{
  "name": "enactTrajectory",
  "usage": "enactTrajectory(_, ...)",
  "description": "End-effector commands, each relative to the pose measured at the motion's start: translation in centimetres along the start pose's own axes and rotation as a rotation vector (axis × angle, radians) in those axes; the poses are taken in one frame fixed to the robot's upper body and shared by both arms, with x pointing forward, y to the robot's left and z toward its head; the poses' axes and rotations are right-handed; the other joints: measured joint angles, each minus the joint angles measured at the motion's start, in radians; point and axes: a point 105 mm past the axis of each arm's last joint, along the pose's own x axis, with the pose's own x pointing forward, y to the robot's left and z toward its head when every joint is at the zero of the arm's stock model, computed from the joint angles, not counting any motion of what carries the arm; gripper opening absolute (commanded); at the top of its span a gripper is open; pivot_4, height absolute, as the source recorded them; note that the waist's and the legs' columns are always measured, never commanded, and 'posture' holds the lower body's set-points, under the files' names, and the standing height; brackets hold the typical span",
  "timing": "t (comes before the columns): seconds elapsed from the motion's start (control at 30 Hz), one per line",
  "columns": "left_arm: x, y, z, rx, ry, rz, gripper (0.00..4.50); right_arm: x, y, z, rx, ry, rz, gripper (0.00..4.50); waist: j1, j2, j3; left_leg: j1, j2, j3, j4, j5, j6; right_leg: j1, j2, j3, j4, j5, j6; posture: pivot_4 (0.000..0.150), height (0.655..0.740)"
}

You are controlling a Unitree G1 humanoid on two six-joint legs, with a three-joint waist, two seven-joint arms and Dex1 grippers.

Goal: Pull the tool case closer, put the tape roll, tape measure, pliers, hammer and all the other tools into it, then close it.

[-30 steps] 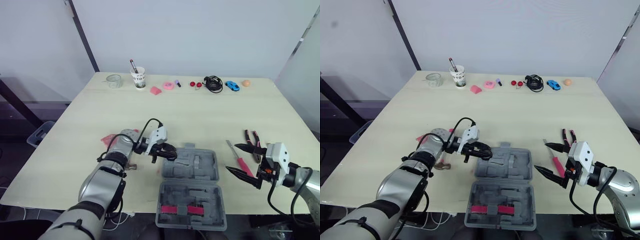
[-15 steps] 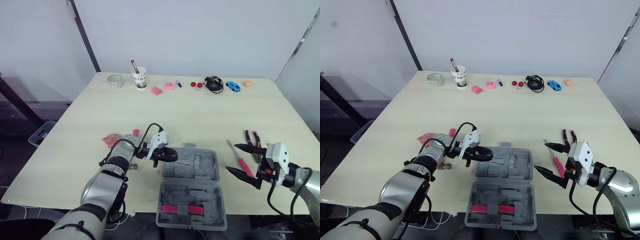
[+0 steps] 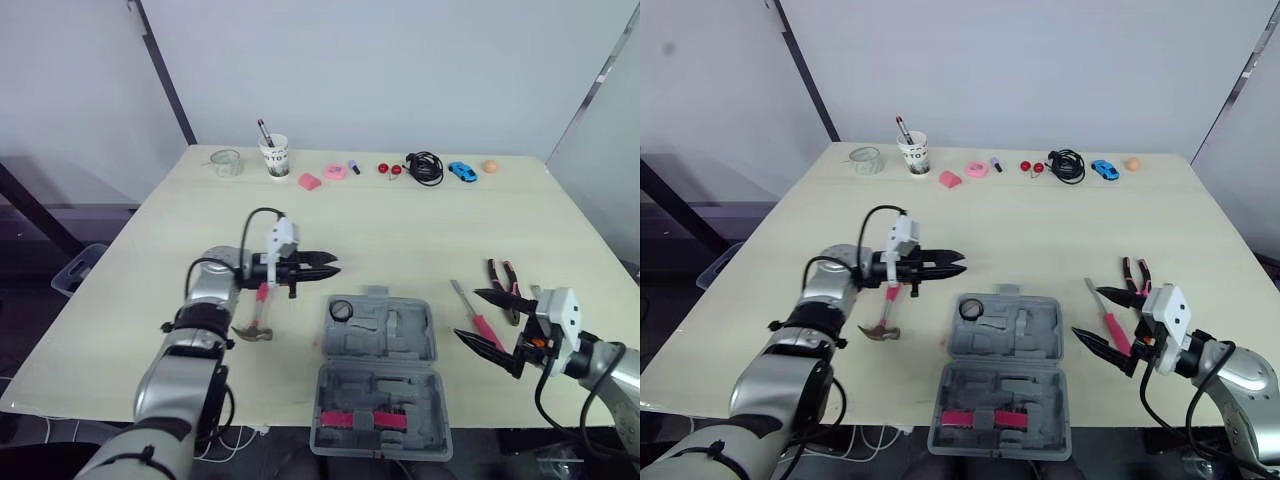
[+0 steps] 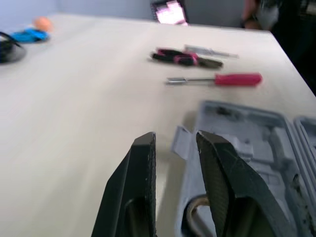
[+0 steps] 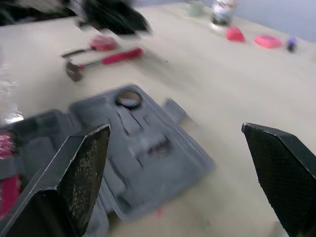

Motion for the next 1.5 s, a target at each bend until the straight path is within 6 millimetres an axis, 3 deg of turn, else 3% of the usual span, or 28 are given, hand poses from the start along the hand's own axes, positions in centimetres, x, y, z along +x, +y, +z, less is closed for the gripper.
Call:
enactTrajectory(0.03,-2.7,-0.5,0.7,-0.005,-0.028,0.068,1.40,-1.3,-1.5,0.5,-0.040,-0.020,-0.098,4.50,-0.006,0.000,0.000,0.000,0.000,0.000,0.000,0.000,0.000,0.000,0.000,0.000,0.001,0.000,0.000,0.150,0.7400)
enactTrajectory(0.23,-6.3,-2.3,-1.0,-0.066,-0.019,0.208,1.40,-2.6,-2.3,-0.7,-0.030,0.002,-0.179,4.50,-0.007,0.000,0.000,0.001,0.001,0.000,0.000,0.000,0.000,0.000,0.000,0.000,0.002,0.000,0.000,0.150,0.7400)
enactTrajectory(0.33,-8.7,-3.2,-2.4,-0.105,-0.009,0.320,2.20,-3.3,-2.2,-1.3,-0.008,0.013,-0.207,4.50,-0.011,0.001,0.000,0.002,0.001,0.000,0.000,0.000,0.000,0.000,0.000,0.000,0.002,0.000,-0.001,0.150,0.7400)
enactTrajectory(0.47,-11.4,-4.6,-3.8,-0.139,0.018,0.437,4.27,-5.0,-2.3,-2.3,0.001,0.045,-0.254,4.50,-0.012,0.001,0.000,0.003,0.002,-0.001,-0.002,0.000,0.000,0.000,-0.001,0.001,0.002,-0.001,-0.001,0.150,0.7400)
enactTrajectory(0.5,-12.1,-5.2,-4.3,-0.150,0.032,0.457,4.45,-5.5,-2.3,-2.5,0.008,0.050,-0.274,4.50,-0.011,0.001,0.000,0.003,0.002,-0.001,-0.002,0.000,0.000,0.000,-0.001,0.002,0.002,-0.001,-0.001,0.150,0.7400)
enactTrajectory(0.8,-16.6,-9.5,-8.1,-0.266,0.114,0.677,4.45,-10.3,-1.2,-4.6,0.077,0.115,-0.427,4.50,-0.010,0.001,-0.001,0.005,0.002,0.000,-0.003,0.000,0.000,0.000,-0.004,0.002,0.002,-0.003,-0.005,0.150,0.7400)
enactTrajectory(1.1,-18.0,-12.1,-10.1,-0.341,0.156,0.754,4.45,-12.7,0.3,-6.8,0.137,0.165,-0.486,4.50,-0.011,0.002,-0.001,0.006,0.002,0.002,-0.006,0.000,-0.001,0.000,-0.007,0.001,0.000,-0.004,-0.007,0.150,0.7400)
enactTrajectory(1.3,-17.8,-11.1,-9.8,-0.332,0.147,0.792,4.45,-10.3,0.5,-5.3,0.107,0.131,-0.369,4.50,-0.011,0.003,-0.001,0.007,0.003,0.002,-0.006,0.000,-0.001,-0.001,-0.008,0.002,0.000,-0.004,-0.007,0.150,0.7400)
enactTrajectory(1.5,-17.1,-7.4,-8.8,-0.299,0.115,0.948,4.45,-5.7,1.2,-1.0,0.055,0.027,-0.128,4.50,-0.011,0.002,-0.002,0.007,0.001,0.002,-0.005,0.000,0.000,0.000,-0.008,0.001,0.000,-0.004,-0.007,0.150,0.7400)
